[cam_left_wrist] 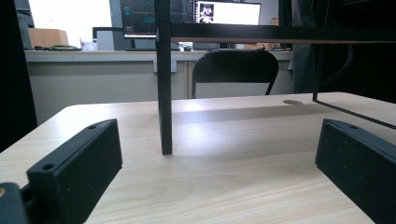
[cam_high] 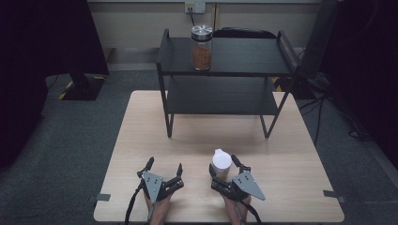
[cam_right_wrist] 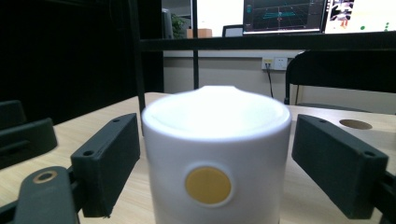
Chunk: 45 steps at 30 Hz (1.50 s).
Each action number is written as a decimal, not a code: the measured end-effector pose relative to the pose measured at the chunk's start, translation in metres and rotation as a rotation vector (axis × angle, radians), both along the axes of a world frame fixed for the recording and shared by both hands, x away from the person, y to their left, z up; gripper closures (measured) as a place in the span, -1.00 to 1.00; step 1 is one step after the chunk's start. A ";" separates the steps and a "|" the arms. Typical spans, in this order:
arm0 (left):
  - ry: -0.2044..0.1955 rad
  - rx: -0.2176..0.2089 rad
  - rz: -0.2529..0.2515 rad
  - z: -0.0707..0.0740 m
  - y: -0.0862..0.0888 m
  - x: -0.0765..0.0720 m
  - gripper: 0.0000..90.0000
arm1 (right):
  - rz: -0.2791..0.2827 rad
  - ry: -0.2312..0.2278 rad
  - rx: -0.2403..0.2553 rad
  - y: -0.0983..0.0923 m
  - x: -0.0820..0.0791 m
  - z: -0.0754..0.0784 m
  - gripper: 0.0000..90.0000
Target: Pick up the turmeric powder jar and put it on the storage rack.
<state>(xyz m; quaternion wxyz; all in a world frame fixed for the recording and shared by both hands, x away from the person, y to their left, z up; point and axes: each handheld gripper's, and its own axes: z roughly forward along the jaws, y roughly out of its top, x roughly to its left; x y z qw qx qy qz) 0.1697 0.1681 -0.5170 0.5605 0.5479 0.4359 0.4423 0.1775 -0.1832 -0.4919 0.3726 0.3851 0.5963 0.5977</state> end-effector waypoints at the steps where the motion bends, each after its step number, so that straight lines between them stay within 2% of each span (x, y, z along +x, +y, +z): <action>1: 0.000 0.000 0.000 0.000 0.000 0.000 -1.00 | 0.006 0.004 0.004 -0.001 0.001 0.000 -0.61; 6: 0.000 0.000 0.006 0.000 -0.001 0.000 -1.00 | 0.025 0.024 0.006 -0.001 0.004 0.001 -0.46; 10: 0.000 0.000 0.006 0.000 -0.001 0.000 -1.00 | 0.019 0.034 0.009 -0.002 0.004 0.002 -0.36; 20: 0.000 0.000 0.006 0.000 -0.001 0.000 -1.00 | 0.023 0.046 -0.013 -0.003 0.004 0.008 -0.34; 31: 0.000 0.000 0.005 0.000 -0.001 0.000 -1.00 | 0.028 0.059 -0.014 -0.006 0.005 0.012 -0.34; 37: 0.000 0.000 0.005 0.000 -0.001 0.000 -1.00 | 0.039 0.065 -0.034 -0.007 0.006 0.017 -0.34; 45: 0.000 0.000 0.003 0.000 0.000 0.000 -1.00 | 0.058 0.067 -0.019 -0.013 0.007 0.027 -0.34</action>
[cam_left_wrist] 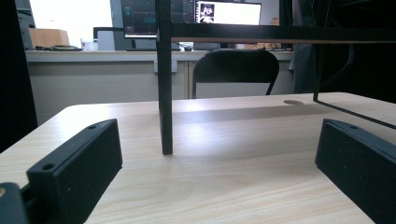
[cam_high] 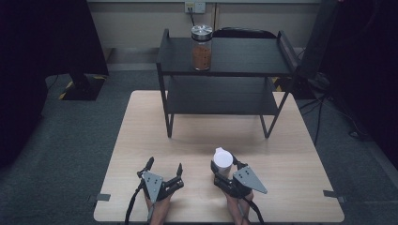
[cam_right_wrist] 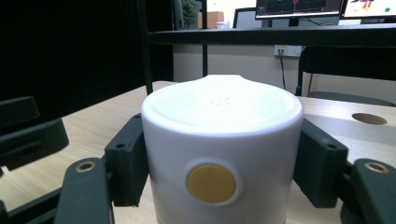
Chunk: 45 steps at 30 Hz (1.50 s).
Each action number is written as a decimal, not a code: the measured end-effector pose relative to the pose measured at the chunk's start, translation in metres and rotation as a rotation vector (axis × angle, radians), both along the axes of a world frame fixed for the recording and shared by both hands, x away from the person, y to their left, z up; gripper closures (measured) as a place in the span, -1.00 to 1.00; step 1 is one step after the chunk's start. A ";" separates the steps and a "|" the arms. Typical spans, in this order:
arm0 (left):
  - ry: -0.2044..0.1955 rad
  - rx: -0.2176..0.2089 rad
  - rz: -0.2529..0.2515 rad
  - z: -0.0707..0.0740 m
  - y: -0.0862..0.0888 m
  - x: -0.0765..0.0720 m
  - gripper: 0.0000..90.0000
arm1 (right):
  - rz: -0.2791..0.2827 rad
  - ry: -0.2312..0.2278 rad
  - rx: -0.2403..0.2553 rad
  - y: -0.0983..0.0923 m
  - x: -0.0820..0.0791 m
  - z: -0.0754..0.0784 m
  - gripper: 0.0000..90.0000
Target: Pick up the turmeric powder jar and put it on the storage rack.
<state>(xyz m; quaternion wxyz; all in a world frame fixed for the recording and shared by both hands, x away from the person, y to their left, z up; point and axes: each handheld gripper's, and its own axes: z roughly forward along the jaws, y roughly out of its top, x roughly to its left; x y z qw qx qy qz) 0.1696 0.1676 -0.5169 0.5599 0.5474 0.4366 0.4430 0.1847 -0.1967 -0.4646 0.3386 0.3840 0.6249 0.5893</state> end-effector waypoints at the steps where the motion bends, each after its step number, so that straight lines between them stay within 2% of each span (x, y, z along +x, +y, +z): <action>1: 0.000 0.000 0.000 0.000 0.000 0.000 -1.00 | 0.003 0.000 0.001 -0.001 0.000 0.001 -0.34; 10: 0.000 0.000 0.000 0.000 0.000 0.000 -1.00 | 0.036 0.000 -0.010 -0.008 0.002 0.016 -0.34; 18: 0.000 0.000 0.000 0.000 0.000 0.000 -1.00 | 0.068 0.006 -0.001 -0.014 0.005 0.027 -0.34; 33: 0.000 0.000 -0.006 0.000 0.001 0.000 -1.00 | 0.138 0.004 -0.026 -0.024 0.014 0.054 -0.33; 36: 0.000 0.000 -0.006 0.000 0.001 0.000 -1.00 | 0.154 0.002 -0.043 -0.025 0.017 0.058 -0.34; 45: 0.000 0.000 -0.006 0.000 0.001 0.000 -1.00 | 0.194 -0.007 -0.040 -0.033 0.024 0.071 -0.33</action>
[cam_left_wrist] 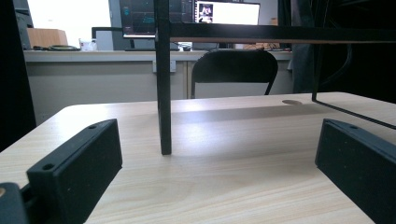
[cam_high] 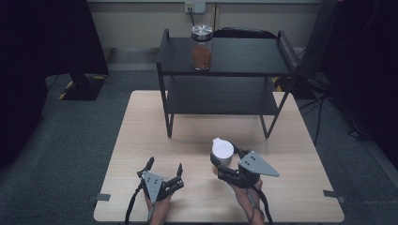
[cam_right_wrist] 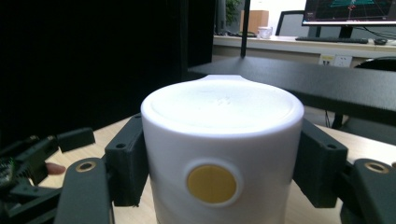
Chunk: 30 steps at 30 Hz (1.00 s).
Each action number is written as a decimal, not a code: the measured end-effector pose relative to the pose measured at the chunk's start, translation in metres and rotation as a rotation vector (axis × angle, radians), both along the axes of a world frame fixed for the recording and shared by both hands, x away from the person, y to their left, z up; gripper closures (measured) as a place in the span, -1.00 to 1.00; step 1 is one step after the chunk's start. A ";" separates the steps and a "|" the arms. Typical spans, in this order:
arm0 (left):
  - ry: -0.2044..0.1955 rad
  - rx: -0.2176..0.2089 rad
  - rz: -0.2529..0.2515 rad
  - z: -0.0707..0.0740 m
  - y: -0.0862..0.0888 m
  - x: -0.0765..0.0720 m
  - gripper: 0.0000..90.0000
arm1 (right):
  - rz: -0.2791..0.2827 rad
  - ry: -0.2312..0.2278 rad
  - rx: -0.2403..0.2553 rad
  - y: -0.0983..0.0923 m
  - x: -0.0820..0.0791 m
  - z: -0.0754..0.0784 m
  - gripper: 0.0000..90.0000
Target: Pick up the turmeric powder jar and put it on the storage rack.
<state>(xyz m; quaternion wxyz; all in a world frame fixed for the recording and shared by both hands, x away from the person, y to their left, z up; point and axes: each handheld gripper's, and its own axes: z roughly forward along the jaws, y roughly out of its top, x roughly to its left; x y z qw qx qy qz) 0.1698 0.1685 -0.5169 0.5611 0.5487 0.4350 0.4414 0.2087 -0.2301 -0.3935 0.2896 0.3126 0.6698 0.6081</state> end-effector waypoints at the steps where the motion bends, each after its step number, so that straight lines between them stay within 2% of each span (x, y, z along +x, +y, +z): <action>1: 0.000 0.000 0.000 0.000 0.000 0.000 -1.00 | 0.006 -0.002 0.002 -0.002 0.001 0.002 -0.33; 7: 0.001 0.001 0.000 0.000 0.000 0.000 -1.00 | 0.039 -0.022 0.019 -0.012 0.010 0.019 -0.33; 13: 0.000 0.001 0.000 0.000 0.000 0.000 -1.00 | 0.062 -0.049 0.002 -0.015 0.019 0.041 -0.33; 19: 0.001 0.001 -0.001 0.000 0.000 0.000 -1.00 | 0.108 -0.061 -0.007 -0.021 0.033 0.062 -0.34; 30: 0.001 0.001 0.000 0.000 0.000 0.000 -1.00 | 0.133 -0.083 0.000 -0.029 0.053 0.102 -0.33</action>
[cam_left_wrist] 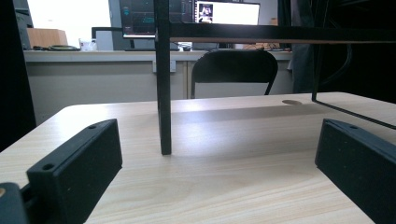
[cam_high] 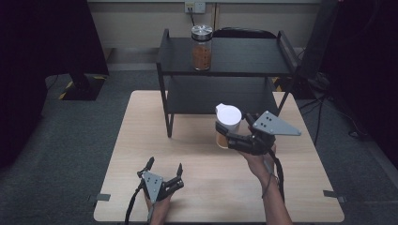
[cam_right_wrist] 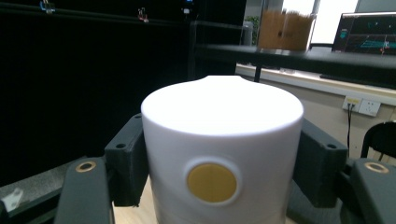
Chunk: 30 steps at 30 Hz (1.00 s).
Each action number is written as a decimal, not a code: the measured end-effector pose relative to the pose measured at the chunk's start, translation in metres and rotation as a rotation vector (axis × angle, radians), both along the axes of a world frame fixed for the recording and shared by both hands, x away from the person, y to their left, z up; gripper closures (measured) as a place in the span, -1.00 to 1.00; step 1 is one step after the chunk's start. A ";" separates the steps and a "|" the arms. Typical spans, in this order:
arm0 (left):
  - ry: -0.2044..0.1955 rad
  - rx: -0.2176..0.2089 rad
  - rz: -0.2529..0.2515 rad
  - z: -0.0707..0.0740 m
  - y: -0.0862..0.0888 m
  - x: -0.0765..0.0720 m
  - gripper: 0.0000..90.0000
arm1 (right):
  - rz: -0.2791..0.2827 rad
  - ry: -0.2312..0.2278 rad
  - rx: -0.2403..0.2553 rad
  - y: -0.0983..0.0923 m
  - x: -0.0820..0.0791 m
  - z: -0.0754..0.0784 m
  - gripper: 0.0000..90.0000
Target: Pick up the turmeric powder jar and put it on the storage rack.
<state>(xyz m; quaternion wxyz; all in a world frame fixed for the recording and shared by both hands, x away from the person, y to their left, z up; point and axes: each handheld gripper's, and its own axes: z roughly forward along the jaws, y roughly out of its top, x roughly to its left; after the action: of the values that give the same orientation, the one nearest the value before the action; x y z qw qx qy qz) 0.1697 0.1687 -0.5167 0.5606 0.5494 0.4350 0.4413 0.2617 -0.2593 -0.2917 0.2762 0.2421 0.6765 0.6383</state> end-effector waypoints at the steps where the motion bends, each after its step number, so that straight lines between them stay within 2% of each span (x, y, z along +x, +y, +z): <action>1: 0.000 0.000 0.000 0.000 0.000 0.000 -1.00 | 0.000 -0.003 0.000 0.000 0.002 0.004 -0.33; 6: 0.000 -0.001 -0.001 0.000 0.000 0.000 -1.00 | 0.003 -0.011 -0.004 -0.002 0.013 0.024 -0.33; 13: -0.001 -0.001 0.003 0.000 0.000 0.000 -1.00 | -0.011 -0.014 0.020 -0.001 0.028 0.044 -0.33; 21: -0.001 0.000 0.001 0.000 0.000 0.000 -1.00 | -0.081 -0.030 0.038 0.007 0.043 0.073 -0.33; 30: 0.000 -0.001 -0.002 0.000 0.000 0.000 -1.00 | -0.192 -0.044 0.060 0.027 0.057 0.100 -0.33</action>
<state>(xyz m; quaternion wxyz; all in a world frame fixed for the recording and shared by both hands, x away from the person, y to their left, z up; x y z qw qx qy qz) 0.1697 0.1689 -0.5168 0.5614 0.5493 0.4346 0.4407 0.3192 -0.2322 -0.1918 0.3435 0.2997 0.6245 0.6342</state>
